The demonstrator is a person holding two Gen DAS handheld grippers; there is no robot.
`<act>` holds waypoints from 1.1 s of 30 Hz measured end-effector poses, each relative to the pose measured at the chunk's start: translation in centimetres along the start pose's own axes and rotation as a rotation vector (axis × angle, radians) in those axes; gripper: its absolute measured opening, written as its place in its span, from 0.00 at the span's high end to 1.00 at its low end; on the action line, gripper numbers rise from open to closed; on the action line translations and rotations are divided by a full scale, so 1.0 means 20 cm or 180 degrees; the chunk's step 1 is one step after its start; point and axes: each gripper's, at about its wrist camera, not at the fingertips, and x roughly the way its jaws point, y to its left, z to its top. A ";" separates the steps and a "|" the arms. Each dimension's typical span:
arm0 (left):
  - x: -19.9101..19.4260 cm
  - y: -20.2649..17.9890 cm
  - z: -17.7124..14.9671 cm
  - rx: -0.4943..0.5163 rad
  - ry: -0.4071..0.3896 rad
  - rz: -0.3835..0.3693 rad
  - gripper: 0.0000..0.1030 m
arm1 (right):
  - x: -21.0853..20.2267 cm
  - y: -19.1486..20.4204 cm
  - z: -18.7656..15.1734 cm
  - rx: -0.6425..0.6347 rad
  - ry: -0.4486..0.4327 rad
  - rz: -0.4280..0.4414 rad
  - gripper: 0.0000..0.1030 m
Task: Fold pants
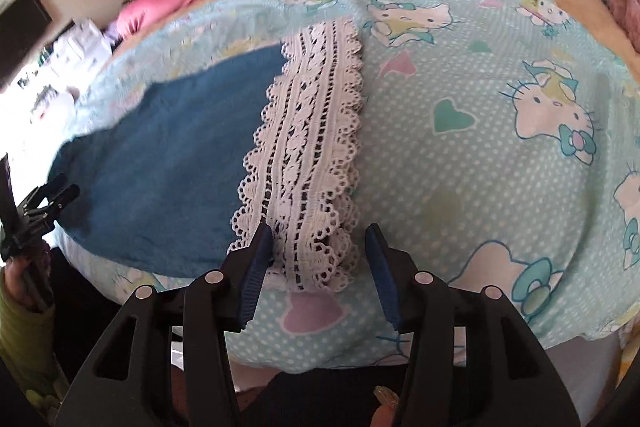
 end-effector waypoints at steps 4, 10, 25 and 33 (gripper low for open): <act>0.06 0.06 -0.08 -0.0227 0.0102 -0.0090 0.09 | -0.06 0.09 -0.02 -0.0270 -0.0079 0.0018 0.87; 0.03 0.06 -0.09 -0.0246 0.0064 -0.0125 0.09 | -0.07 0.04 -0.07 -0.0175 -0.0033 -0.0171 0.83; -0.19 0.13 -0.06 -0.0410 -0.0246 -0.0260 0.09 | -0.34 0.24 -0.01 -0.0525 -0.0772 -0.0285 0.36; -0.14 0.08 0.11 -0.0324 -0.0222 -0.0329 0.09 | -0.09 0.55 0.17 -0.1000 -0.0616 -0.0155 0.22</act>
